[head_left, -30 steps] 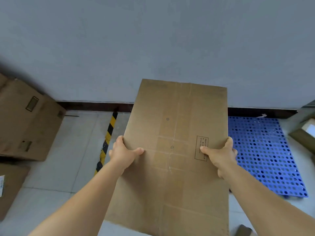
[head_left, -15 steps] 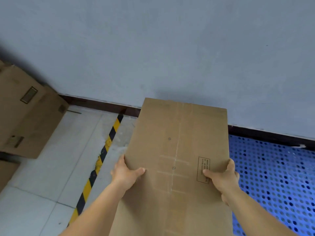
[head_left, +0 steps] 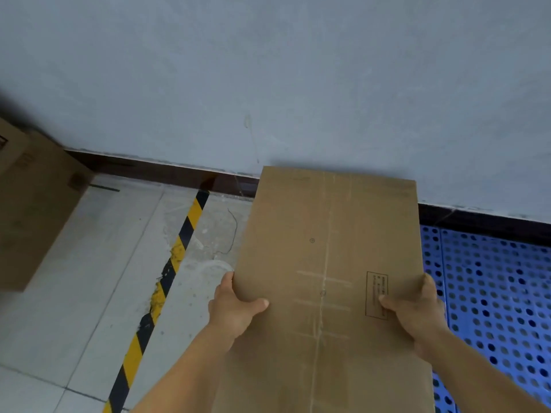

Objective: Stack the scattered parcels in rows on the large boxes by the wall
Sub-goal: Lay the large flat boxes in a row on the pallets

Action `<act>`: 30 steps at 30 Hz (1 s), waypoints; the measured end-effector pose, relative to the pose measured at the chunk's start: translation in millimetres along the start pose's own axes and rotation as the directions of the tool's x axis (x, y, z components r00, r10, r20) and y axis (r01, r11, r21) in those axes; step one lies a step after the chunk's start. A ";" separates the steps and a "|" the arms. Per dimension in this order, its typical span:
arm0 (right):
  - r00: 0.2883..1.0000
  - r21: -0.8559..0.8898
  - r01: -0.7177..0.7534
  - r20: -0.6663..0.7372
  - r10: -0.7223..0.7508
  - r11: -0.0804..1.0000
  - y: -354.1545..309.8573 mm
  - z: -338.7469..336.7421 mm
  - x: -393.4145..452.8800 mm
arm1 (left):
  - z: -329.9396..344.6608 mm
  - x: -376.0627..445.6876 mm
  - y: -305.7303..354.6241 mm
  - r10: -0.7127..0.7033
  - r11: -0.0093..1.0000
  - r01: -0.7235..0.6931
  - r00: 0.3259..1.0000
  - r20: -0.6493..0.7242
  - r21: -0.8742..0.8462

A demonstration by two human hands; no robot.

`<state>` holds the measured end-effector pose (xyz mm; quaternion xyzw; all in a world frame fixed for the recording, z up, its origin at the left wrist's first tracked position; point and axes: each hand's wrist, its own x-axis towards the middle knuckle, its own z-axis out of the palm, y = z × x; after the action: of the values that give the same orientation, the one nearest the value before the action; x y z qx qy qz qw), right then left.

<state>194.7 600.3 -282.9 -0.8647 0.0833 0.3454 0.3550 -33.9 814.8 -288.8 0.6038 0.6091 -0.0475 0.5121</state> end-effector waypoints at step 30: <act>0.999 -0.051 -0.009 0.053 0.012 0.999 12.6 6.7 30.1 | 24.0 7.6 -1.7 0.066 0.995 -0.058 0.994 -0.088 0.085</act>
<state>208.7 598.6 -313.0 -0.8636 0.0695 0.3720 0.3333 -19.7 803.3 -306.2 0.6445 0.6102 -0.0289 0.4598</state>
